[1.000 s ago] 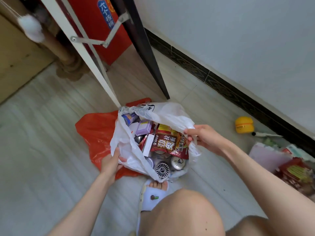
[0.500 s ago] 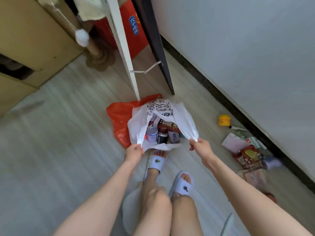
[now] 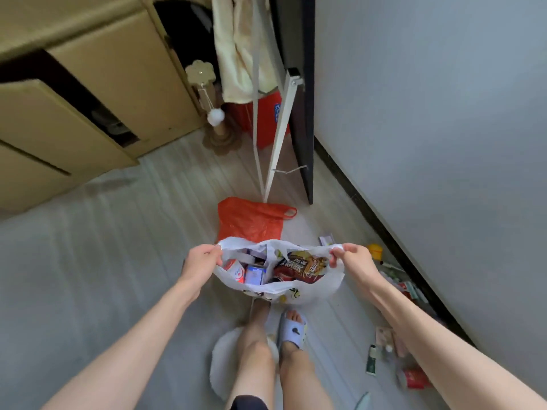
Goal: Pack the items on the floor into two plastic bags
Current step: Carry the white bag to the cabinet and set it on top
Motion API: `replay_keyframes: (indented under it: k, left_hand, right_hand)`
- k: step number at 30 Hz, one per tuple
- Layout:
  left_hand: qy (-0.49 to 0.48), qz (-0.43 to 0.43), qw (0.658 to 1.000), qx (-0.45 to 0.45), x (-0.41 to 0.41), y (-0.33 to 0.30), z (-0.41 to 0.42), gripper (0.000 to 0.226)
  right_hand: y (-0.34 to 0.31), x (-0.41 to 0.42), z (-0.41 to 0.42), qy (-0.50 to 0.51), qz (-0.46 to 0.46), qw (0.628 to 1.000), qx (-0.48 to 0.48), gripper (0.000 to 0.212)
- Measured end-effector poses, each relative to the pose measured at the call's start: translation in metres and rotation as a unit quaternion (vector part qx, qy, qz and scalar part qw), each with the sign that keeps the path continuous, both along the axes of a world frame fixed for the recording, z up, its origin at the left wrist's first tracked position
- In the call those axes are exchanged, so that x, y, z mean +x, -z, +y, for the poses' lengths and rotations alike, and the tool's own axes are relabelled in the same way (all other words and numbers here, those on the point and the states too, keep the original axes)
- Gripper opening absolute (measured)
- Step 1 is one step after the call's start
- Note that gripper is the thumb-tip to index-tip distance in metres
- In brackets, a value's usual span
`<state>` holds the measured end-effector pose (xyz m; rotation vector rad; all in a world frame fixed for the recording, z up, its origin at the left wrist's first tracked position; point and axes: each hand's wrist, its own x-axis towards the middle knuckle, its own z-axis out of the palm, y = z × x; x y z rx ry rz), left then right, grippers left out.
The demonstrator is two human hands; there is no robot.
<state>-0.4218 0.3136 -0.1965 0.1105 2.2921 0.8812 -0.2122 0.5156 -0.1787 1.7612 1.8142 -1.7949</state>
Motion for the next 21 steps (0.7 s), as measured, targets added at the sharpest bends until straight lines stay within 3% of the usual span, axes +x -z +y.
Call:
replay_keyframes:
  k: [9, 14, 21]
  left_hand:
    - [-0.130, 0.025, 0.985, 0.115, 0.029, -0.131, -0.123, 0.021]
    - [-0.215, 0.044, 0.966, 0.135, 0.022, -0.148, -0.194, 0.026]
    - [-0.252, 0.082, 0.948, 0.177, -0.070, -0.160, -0.288, 0.031]
  right_hand:
    - [-0.119, -0.038, -0.080, -0.127, 0.115, 0.983, -0.067, 0.018]
    - [-0.148, -0.083, -0.141, -0.223, 0.098, 0.969, -0.043, 0.024]
    - [-0.166, -0.196, -0.233, -0.236, 0.093, 0.967, 0.005, 0.028]
